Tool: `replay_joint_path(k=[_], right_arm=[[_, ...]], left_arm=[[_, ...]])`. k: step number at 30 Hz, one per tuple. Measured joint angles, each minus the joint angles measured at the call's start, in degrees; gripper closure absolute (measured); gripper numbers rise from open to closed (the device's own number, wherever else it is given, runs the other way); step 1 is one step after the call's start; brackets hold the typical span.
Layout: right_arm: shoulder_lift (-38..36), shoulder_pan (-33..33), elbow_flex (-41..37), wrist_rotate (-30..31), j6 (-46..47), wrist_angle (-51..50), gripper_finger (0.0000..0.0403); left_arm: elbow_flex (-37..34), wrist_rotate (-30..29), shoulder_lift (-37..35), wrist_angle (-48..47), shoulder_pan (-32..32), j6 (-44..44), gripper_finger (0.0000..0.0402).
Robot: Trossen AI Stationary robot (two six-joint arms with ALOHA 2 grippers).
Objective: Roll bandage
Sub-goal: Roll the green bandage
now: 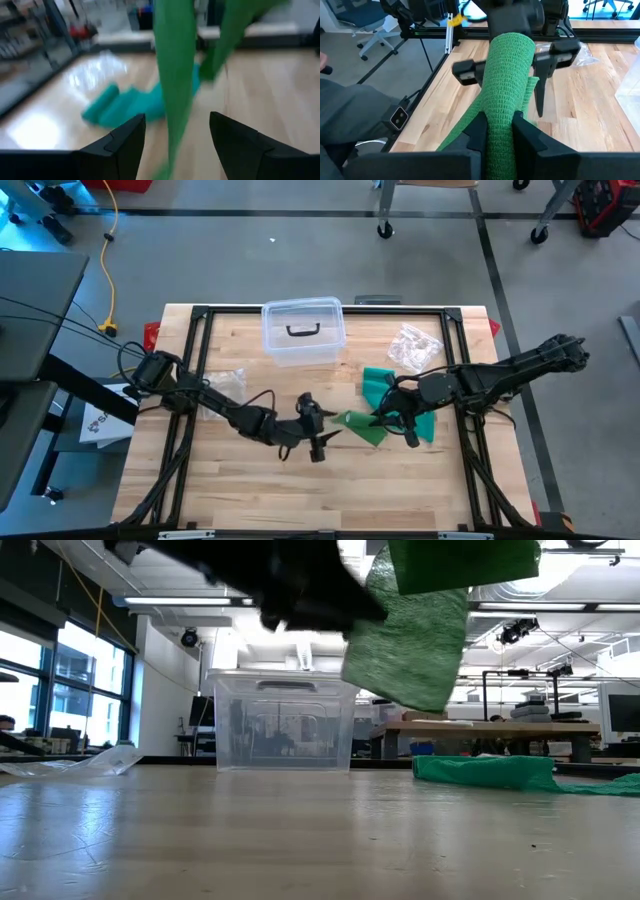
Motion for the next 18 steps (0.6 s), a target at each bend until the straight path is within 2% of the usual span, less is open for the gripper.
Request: replay_joint_path(k=[3, 7, 10, 13, 16, 18], right_arm=[[0.0, 0.0, 0.0, 0.0, 0.08, 0.02, 0.0357], [0.0, -0.02, 0.0, 0.0, -0.03, 0.15, 0.0357], [0.0, 0.0, 0.0, -0.03, 0.08, 0.47, 0.0357], [0.0, 0.0, 0.0, -0.4, 0.68, 0.44, 0.0357], [0.0, 0.0, 0.0, -0.67, 1.58, -0.18, 0.0357], [0.0, 0.0, 0.0, -1.07, 1.61, -0.69, 0.0357]], left_arm=[[0.02, -0.05, 0.75, 6.12, 1.47, 3.45, 0.0186], [0.02, 5.57, 3.55, 10.42, 3.81, 3.66, 0.0188], [0.02, 7.82, 6.19, 12.73, 4.64, 2.77, 0.0209], [0.0, 7.74, 7.73, 15.06, 4.59, 3.73, 0.026], [0.17, 7.2, 7.68, 14.35, 4.52, 5.74, 0.034], [0.17, 4.25, 7.65, 12.17, 4.32, 7.58, 0.0384]])
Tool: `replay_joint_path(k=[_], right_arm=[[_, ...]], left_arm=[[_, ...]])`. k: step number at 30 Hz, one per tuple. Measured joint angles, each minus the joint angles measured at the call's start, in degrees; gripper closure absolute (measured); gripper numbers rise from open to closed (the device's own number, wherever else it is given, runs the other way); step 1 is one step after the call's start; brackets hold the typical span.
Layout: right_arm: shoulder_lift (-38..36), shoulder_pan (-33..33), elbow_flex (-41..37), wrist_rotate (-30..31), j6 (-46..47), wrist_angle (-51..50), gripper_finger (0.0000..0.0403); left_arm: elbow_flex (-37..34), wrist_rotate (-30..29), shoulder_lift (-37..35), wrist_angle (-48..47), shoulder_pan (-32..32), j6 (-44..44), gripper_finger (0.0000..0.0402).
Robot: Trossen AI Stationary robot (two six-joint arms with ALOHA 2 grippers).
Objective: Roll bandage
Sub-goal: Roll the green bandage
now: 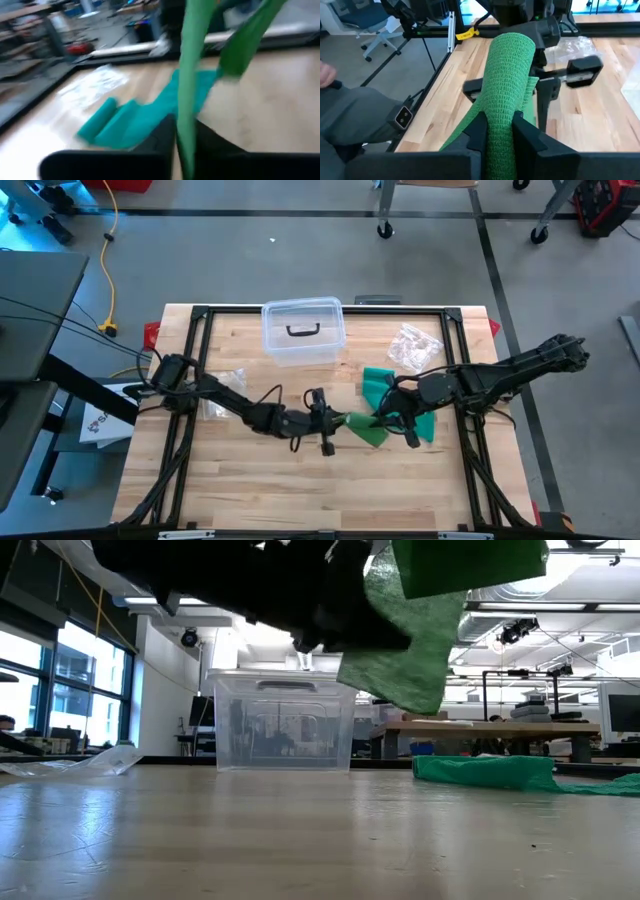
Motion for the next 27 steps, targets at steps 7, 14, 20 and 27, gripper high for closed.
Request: replay_joint_path(k=[7, 14, 20, 27], right_arm=[[0.0, 3.05, 0.0, -0.2, 0.85, -0.16, 0.0357], [1.52, 7.79, 0.0, 0.56, -2.36, -2.75, 0.0357], [9.82, 8.57, 0.0, 1.53, -5.52, -4.16, 0.0357], [21.19, 6.67, 0.0, 5.33, -18.54, -4.04, 0.0357]], left_arm=[[0.02, -22.57, 0.07, -23.56, 0.49, -6.06, 0.04], [0.02, -35.24, 0.02, -49.3, -0.01, -21.65, 0.0401], [0.0, -38.21, 0.02, -64.17, 0.03, -32.34, 0.0401], [0.0, -39.27, 0.02, -71.47, 1.43, -27.6, 0.0401]])
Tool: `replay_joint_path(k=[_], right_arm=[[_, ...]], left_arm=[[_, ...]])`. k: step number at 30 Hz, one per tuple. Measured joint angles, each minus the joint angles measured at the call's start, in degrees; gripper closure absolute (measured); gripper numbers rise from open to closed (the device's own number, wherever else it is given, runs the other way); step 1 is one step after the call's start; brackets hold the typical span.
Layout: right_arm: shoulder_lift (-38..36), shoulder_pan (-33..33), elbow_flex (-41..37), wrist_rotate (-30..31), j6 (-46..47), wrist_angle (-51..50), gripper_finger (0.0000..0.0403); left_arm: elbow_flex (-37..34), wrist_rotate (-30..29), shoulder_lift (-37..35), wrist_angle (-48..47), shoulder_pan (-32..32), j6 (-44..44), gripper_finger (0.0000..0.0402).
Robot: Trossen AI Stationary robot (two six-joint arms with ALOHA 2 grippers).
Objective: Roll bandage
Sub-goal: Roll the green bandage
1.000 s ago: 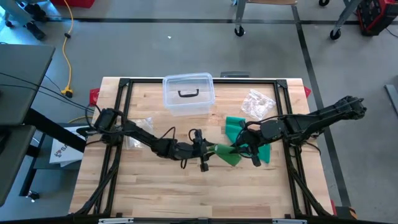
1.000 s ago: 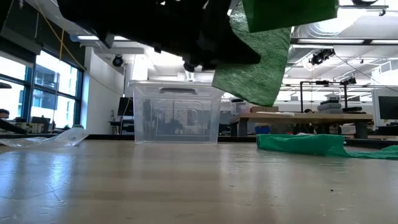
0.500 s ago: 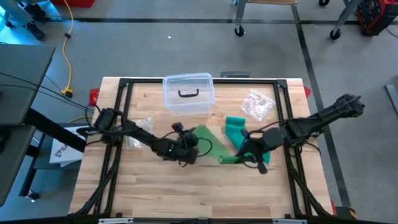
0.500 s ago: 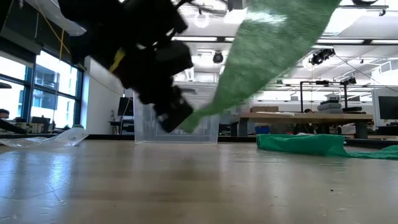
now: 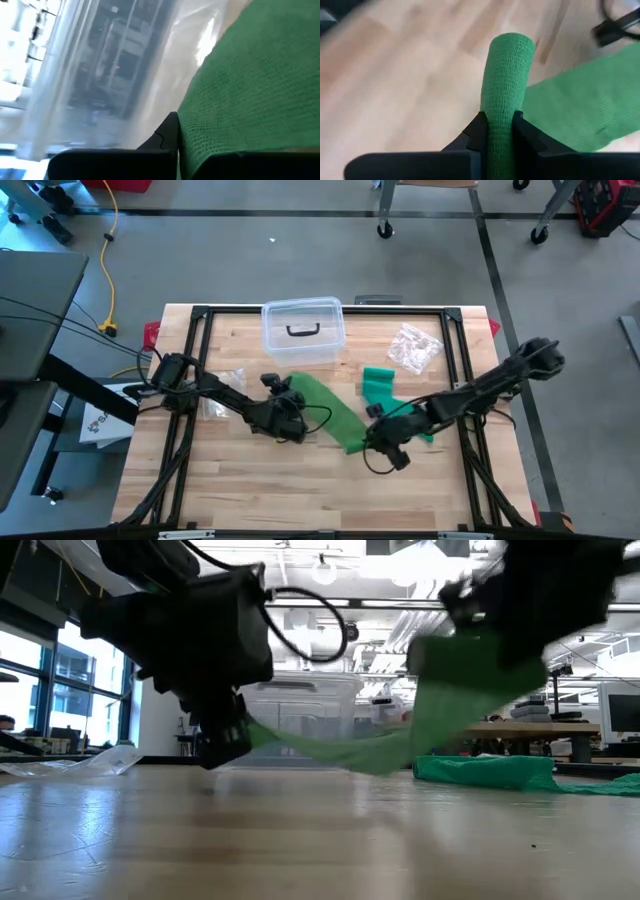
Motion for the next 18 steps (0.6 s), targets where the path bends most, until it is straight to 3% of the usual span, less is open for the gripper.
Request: replay_joint_path(k=[6, 12, 18], right_arm=[[8.51, -1.9, 0.0, -7.13, -4.28, 0.03, 0.0357], [14.29, -0.96, 0.17, -6.73, -9.21, 1.86, 0.0351], [13.46, 0.5, 0.04, -3.99, -11.81, 2.7, 0.0314]], left_arm=[[-2.03, -0.04, -0.02, -5.32, 3.72, -6.09, 0.0401], [-6.52, 2.43, -0.43, 4.69, 5.13, -5.91, 0.0401], [-6.09, 3.56, -0.33, 9.79, 4.66, -0.2, 0.0401]])
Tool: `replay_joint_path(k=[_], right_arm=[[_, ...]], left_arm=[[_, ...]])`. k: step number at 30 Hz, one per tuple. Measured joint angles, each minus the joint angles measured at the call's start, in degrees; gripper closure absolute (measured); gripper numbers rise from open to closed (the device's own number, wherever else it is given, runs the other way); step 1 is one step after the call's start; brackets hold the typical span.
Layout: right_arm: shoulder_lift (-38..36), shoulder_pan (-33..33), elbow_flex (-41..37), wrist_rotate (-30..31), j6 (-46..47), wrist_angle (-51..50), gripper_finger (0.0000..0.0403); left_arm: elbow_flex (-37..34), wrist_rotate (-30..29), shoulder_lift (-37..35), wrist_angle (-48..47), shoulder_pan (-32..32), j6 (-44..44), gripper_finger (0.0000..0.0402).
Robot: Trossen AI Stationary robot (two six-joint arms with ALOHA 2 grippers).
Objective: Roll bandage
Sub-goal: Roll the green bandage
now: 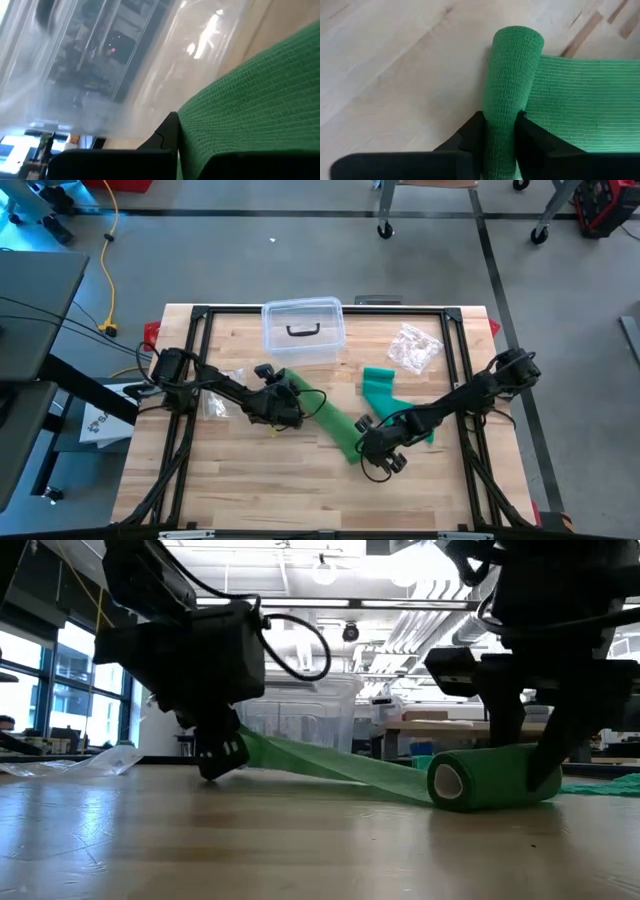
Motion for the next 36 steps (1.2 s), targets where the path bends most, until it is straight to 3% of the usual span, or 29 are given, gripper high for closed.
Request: replay_joint_path(k=[11, 19, 29, 36], right_arm=[[-1.97, 0.57, -0.15, -1.07, 3.16, 2.89, 0.0214], [-2.08, 0.61, -0.15, -1.9, 4.71, 3.34, 0.0174], [-5.13, 1.98, 0.72, -1.68, 8.93, 2.56, 0.0174], [-9.3, 2.86, 0.72, 0.0, 13.09, 0.53, 0.0174]], left_arm=[[2.48, 1.87, 0.5, 12.35, -3.37, 17.43, 0.0401], [1.17, 2.04, 0.19, 10.91, -3.03, 21.41, 0.0391], [-0.8, 5.15, 0.02, 8.97, -1.29, 17.25, 0.0274], [-1.08, 5.8, -3.06, -0.75, -2.01, 16.14, 0.0196]])
